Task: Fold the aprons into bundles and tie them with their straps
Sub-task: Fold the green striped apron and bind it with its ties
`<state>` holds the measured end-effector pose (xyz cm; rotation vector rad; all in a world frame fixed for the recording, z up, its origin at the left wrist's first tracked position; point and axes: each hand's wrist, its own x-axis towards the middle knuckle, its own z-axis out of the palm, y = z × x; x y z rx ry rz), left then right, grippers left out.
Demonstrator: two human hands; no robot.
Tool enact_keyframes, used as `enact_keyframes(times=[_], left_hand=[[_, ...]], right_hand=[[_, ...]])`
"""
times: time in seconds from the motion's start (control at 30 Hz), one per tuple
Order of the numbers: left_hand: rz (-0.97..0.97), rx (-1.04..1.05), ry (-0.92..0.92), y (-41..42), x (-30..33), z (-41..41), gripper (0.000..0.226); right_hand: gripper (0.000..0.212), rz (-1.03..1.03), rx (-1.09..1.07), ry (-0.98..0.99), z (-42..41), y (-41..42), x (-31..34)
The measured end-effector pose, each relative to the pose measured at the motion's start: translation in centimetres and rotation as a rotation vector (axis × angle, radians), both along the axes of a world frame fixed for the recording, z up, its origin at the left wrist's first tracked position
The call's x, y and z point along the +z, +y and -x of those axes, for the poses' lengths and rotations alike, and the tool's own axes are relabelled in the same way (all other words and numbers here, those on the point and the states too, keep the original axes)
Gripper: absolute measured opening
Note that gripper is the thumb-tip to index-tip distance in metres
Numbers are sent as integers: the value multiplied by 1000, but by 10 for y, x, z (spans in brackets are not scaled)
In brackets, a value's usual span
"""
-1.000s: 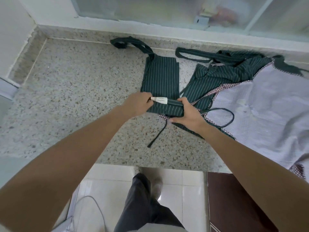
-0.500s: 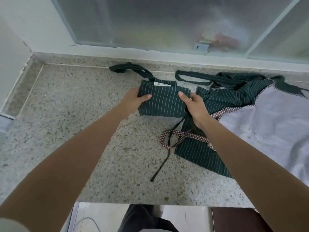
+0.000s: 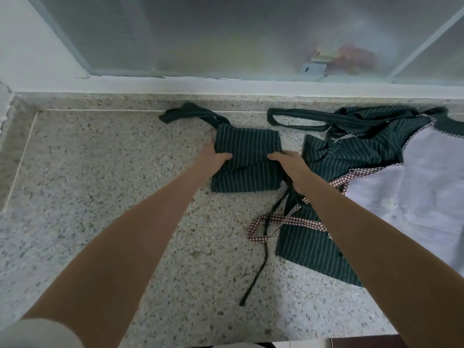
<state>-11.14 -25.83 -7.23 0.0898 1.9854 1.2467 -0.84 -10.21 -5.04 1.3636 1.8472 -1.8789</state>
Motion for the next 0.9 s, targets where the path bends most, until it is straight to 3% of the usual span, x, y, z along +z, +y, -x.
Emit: enact_keyframes(times=[0.1,0.27,0.43,0.6,0.73,0.9], left_hand=[[89,-42,105,-2,-11,-2,53],[173,8,87,0,-20,0,51],[224,20,73,3,-21,2,50],[255,12,242,0,-24,-8,42],[302,25,352,-3,-23,-16,36],[419,-82,462,-15,-24,-24,39]], right_hand=[[39,-136,66,5,-4,1,-9],[44,-414,235,-81,-2,-5,-17],[47,-505,294,-180,-4,-11,-21],[47,-836,505,-392,-5,-17,-27],[48,-956,550,-429,-5,-21,-25],[85,-1392,725,-282,-9,-24,-31]])
